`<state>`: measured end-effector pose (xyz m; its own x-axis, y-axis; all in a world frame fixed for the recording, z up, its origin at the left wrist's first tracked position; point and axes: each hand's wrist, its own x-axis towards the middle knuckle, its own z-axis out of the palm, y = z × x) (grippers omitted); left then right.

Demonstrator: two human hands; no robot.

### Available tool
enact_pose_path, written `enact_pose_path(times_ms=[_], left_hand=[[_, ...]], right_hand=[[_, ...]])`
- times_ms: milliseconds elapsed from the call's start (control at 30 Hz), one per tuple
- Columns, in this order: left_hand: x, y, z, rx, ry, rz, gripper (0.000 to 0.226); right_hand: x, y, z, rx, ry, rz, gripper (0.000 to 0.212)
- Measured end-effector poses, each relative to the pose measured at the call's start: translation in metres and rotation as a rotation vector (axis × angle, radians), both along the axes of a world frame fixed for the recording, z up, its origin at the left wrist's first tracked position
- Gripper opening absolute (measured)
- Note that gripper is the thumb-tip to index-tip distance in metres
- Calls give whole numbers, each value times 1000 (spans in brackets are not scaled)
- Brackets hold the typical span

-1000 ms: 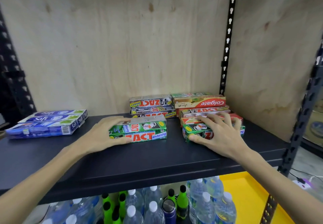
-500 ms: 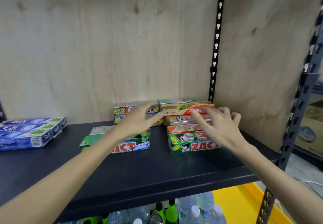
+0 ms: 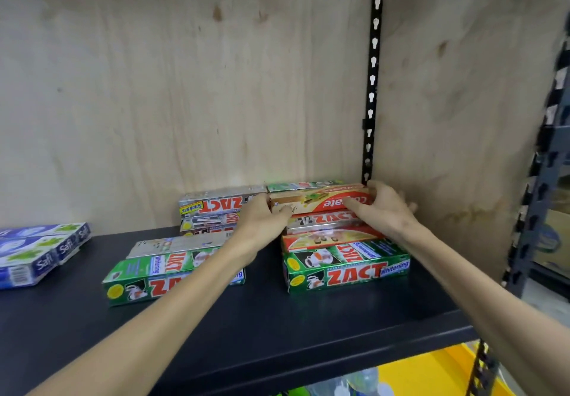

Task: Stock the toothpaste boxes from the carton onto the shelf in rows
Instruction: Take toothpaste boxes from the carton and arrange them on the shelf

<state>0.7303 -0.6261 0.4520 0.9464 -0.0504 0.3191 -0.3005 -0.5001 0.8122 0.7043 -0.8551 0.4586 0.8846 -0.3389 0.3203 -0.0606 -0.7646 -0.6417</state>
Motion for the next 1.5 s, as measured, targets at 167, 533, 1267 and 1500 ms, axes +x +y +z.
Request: enact_pose_path(times_ms=[167,533,1267,1500], left_hand=[[-56,31,9,32,-121,83,14],[-179,102,-42,95,-324,220,29],[-160,148,-28,306,-202,262,51],[-79,101,7,260,-284,104,24]], right_hand=[[-44,12,-13,81,-180,26,72],[-155,66,-43,180,-373,93,53],[-154,66,-48,14,-307,198,59],[-74,33,-11,-85,-314,66,56]])
